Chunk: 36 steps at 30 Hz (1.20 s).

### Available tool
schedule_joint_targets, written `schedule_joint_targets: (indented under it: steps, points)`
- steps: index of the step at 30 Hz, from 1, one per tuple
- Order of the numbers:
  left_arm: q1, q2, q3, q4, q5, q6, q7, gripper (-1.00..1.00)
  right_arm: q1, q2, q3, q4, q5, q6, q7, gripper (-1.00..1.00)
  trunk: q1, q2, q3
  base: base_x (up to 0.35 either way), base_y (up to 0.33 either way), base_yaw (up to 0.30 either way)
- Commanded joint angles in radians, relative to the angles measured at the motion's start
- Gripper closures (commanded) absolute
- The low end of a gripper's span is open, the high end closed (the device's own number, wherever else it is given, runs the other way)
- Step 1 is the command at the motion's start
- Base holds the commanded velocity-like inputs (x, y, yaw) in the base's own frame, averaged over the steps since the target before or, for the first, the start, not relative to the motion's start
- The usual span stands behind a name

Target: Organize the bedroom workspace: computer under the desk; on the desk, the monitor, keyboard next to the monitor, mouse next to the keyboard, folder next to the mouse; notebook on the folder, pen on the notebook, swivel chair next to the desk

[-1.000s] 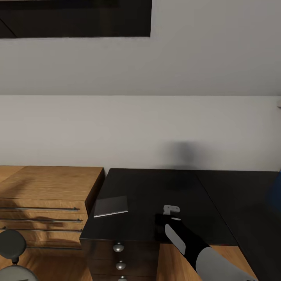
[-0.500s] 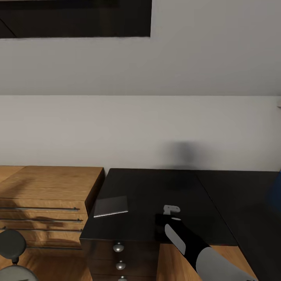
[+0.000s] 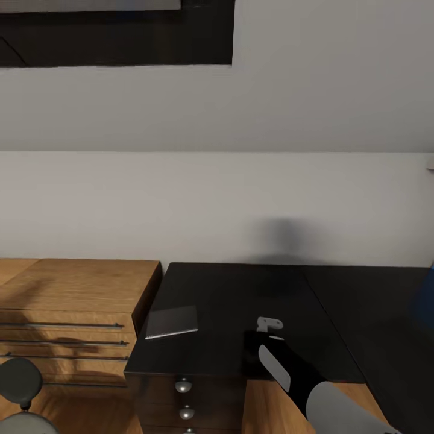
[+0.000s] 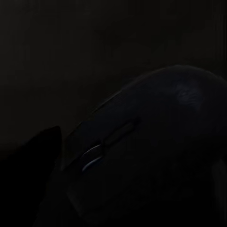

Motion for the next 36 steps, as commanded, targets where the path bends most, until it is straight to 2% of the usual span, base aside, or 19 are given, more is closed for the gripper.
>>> schedule_joint_targets:
  steps: [1, 16, 25, 36]
  points:
    - [0.000, 0.001, -0.007, 0.000, 0.011, -0.003, -0.003, -1.00, -0.001, -0.002, 0.002, -0.005, -0.008, 0.003, -0.008, 1.00, -0.004, 0.007, 0.002, 0.000, 0.000, 0.000]
    - [0.000, 0.000, -0.008, 0.000, 0.011, -0.003, -0.001, -1.00, -0.001, -0.025, -0.011, -0.089, -0.008, 0.042, -0.011, 1.00, -0.061, 0.112, 0.050, 0.000, 0.000, -0.007]
    - [0.000, -0.001, -0.008, 0.000, 0.011, -0.003, -0.001, -1.00, -0.001, -0.038, -0.010, -0.137, -0.009, 0.049, -0.013, 1.00, -0.096, 0.175, 0.083, 0.000, 0.000, -0.205]
    - [0.000, -0.001, -0.008, 0.000, 0.011, -0.003, -0.001, -1.00, -0.001, -0.038, -0.009, -0.143, -0.010, 0.050, -0.068, 1.00, -0.138, 0.252, 0.117, 0.000, 0.000, -0.063]
